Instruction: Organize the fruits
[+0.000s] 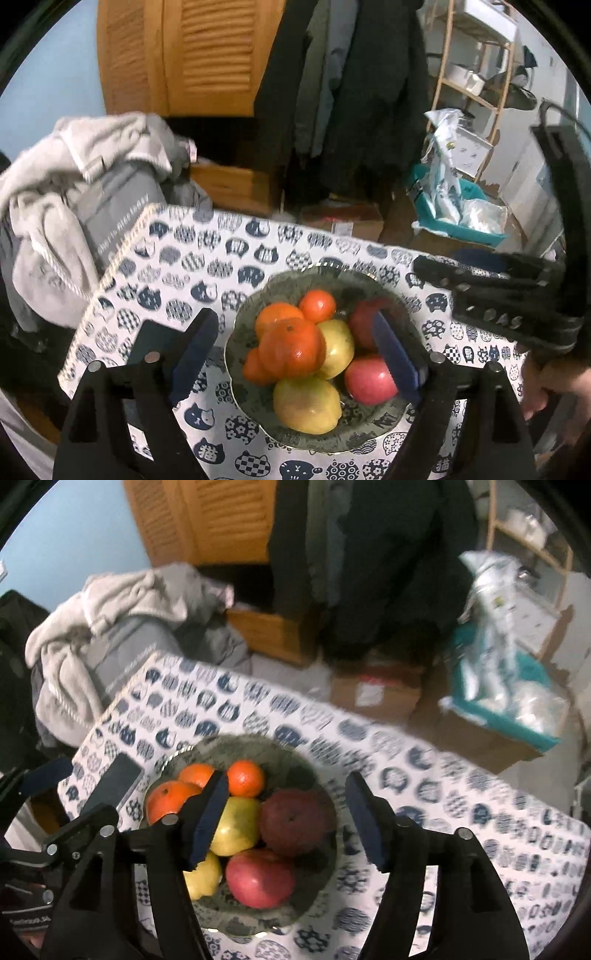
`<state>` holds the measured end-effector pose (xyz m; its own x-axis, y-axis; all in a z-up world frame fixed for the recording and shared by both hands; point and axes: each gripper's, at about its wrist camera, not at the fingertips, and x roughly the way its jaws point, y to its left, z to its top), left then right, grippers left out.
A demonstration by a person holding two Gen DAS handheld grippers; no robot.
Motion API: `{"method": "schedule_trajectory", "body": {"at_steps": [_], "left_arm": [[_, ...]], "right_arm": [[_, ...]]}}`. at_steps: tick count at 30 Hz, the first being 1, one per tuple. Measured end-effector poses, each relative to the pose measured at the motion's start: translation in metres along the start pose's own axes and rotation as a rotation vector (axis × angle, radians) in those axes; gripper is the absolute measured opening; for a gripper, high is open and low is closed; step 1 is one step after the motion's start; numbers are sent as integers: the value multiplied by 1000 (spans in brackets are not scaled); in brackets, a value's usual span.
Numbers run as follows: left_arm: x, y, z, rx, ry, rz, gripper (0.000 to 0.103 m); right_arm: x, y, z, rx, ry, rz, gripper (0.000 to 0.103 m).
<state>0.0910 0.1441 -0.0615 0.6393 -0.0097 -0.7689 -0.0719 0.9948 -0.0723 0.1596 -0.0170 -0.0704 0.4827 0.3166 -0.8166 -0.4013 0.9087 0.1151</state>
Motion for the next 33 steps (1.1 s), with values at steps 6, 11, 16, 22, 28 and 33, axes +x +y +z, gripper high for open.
{"method": "schedule_trajectory", "body": {"at_steps": [6,11,16,22,28,33], "left_arm": [[-27,-17,7,56,-61,-15,88],[-48,-31,11,89,-110,-31,91],[-66,-42,14,100,-149,-46,96],[-85,-62,15,146,-196,-44,102],[-101,-78,14,178,-231,-67,102],[-107,-88,17,184,-247,-79,102]], "right_arm": [[-60,-11,3,33,-110,-37,71],[-100,-19,-1,61,-177,-48,76],[-132,-28,-8,91,-224,-58,80],[-161,-41,-19,109,-260,-101,83],[-185,-57,-29,126,-292,-140,83],[-200,-69,-38,137,-316,-167,84]]}}
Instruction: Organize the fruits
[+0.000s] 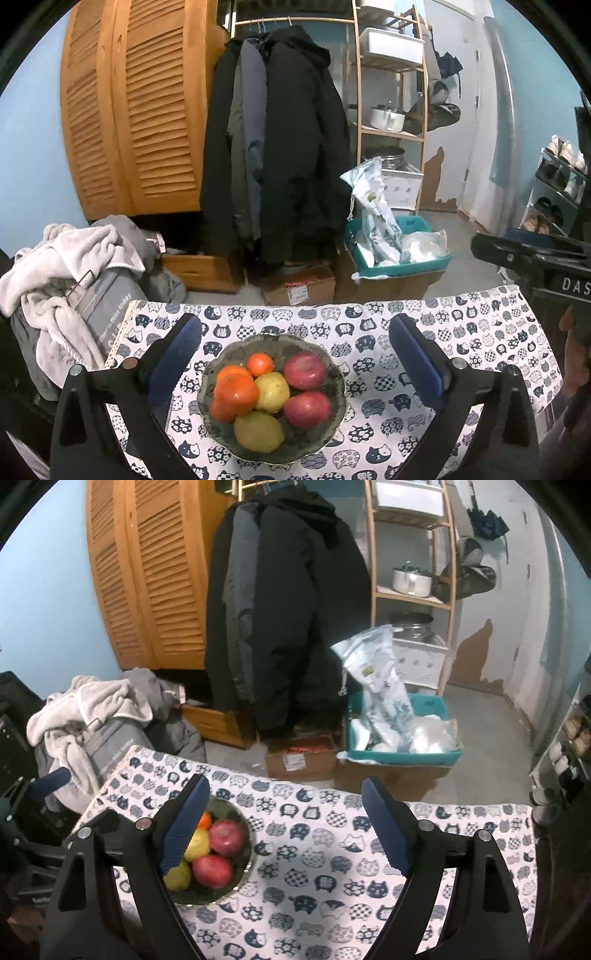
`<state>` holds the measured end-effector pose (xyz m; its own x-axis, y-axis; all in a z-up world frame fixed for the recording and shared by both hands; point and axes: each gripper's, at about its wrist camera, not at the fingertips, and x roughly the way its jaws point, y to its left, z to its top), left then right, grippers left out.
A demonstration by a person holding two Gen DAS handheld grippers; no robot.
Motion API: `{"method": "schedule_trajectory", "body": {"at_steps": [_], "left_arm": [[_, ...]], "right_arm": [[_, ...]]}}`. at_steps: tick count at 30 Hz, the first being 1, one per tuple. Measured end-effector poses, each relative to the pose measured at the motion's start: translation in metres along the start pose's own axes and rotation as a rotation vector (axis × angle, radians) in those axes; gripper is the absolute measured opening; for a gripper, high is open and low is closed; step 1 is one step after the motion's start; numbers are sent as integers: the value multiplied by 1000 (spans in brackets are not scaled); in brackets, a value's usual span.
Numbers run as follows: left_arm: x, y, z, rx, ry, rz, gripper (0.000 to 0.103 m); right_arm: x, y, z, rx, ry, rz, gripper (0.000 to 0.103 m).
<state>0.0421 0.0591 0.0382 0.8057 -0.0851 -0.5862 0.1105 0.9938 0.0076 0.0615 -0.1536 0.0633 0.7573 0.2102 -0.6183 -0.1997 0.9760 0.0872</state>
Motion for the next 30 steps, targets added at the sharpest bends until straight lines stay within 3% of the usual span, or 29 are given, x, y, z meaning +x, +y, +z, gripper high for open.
{"method": "schedule_trajectory", "body": {"at_steps": [11,30], "left_arm": [[2,-19,7,14,-16,10,102],[6,-31,7,29,-4,38,102]], "right_arm": [[-19,-26,-8,-11,-41,-90,84],[-18,-43,-16,3,-34,-118,84]]}}
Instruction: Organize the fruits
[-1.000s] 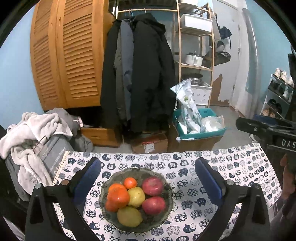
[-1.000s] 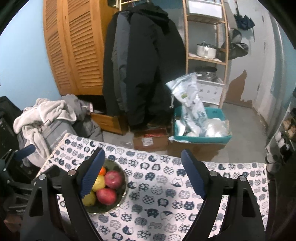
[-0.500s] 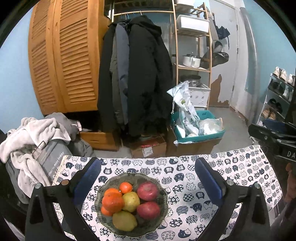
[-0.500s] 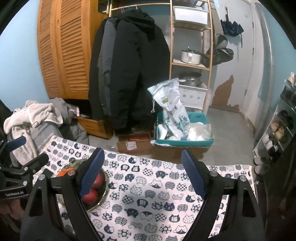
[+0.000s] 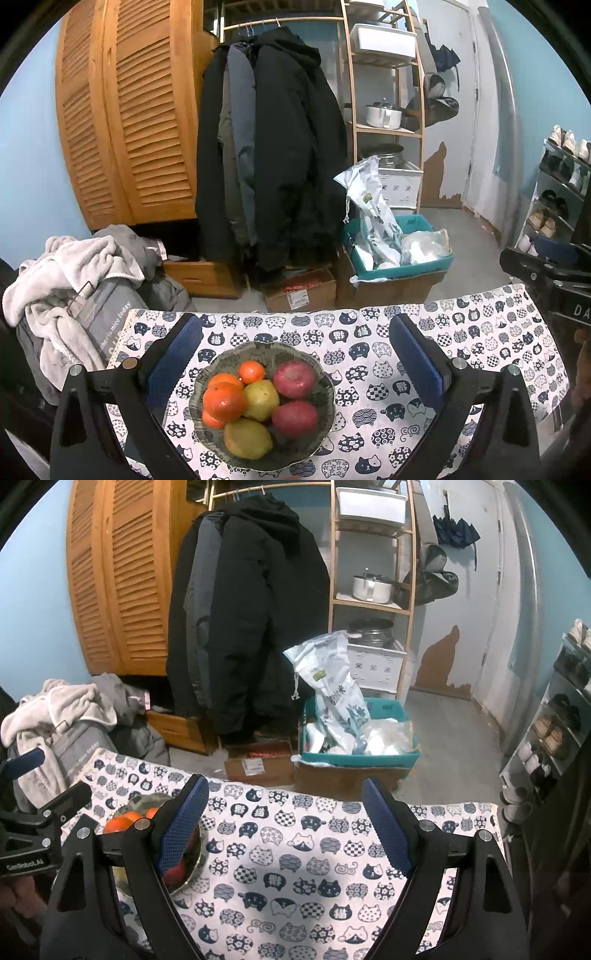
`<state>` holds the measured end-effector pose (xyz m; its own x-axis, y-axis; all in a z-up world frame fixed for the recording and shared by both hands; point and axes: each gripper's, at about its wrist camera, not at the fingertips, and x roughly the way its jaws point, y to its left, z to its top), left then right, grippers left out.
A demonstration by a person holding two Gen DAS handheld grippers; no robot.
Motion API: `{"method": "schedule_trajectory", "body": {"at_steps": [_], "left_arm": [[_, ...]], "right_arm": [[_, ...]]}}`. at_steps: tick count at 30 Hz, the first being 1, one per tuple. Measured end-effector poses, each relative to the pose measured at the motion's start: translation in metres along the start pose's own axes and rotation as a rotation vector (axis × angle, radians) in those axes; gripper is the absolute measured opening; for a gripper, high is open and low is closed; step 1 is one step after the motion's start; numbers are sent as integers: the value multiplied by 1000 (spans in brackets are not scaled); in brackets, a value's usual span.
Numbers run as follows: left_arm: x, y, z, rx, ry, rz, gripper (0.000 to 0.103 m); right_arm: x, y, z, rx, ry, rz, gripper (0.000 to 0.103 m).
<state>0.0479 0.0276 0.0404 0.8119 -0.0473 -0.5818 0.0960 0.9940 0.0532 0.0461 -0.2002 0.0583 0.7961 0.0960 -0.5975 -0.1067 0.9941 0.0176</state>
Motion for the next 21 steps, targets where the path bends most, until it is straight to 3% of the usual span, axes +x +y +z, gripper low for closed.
{"method": "schedule_trajectory", "body": {"at_steps": [21], "left_arm": [[2,-1,-1,-7,24,-4,102]], "right_arm": [[-3,-6,-2,3,6,-6,84]]}}
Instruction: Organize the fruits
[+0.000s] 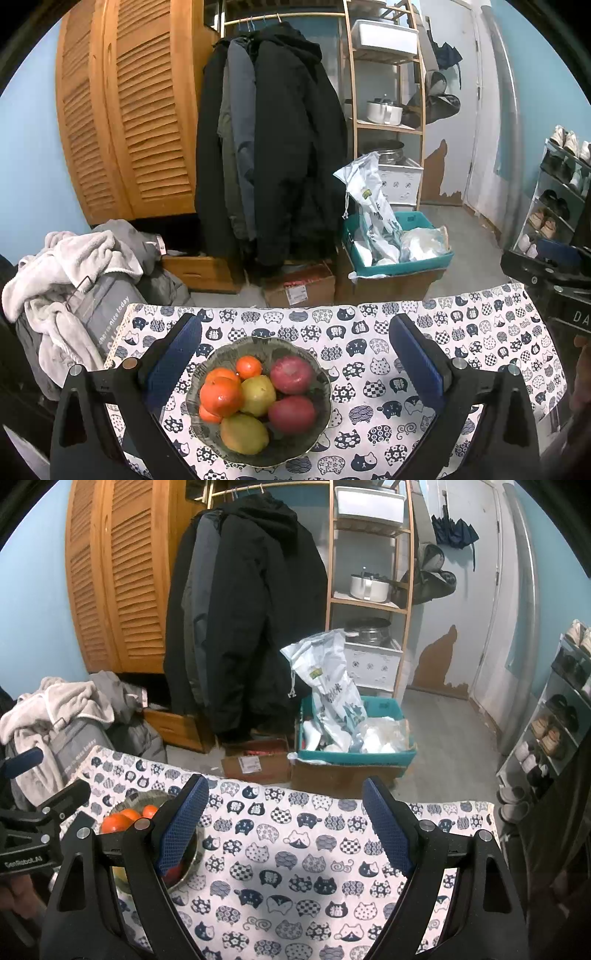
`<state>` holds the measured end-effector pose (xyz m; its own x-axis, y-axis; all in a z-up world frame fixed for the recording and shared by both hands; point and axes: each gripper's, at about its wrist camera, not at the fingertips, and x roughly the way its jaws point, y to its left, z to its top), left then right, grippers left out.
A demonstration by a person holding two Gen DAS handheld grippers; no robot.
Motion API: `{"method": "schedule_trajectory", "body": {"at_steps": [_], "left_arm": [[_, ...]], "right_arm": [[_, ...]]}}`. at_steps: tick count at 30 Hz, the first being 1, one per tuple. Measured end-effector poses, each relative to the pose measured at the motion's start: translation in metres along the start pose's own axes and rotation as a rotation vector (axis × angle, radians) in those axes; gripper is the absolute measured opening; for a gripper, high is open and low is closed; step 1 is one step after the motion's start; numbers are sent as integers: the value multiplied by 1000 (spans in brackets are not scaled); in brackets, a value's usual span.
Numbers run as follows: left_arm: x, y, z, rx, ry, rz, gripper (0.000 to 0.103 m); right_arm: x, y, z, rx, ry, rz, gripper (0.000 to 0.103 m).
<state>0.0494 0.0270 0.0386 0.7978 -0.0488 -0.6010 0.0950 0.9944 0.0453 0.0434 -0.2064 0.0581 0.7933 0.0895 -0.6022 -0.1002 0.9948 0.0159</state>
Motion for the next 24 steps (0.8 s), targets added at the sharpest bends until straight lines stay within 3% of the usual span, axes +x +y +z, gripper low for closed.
{"method": "schedule_trajectory", "body": {"at_steps": [24], "left_arm": [[8,7,-6,-20,74,25,102]], "right_arm": [[11,17,-6,-23,59,33,84]]}}
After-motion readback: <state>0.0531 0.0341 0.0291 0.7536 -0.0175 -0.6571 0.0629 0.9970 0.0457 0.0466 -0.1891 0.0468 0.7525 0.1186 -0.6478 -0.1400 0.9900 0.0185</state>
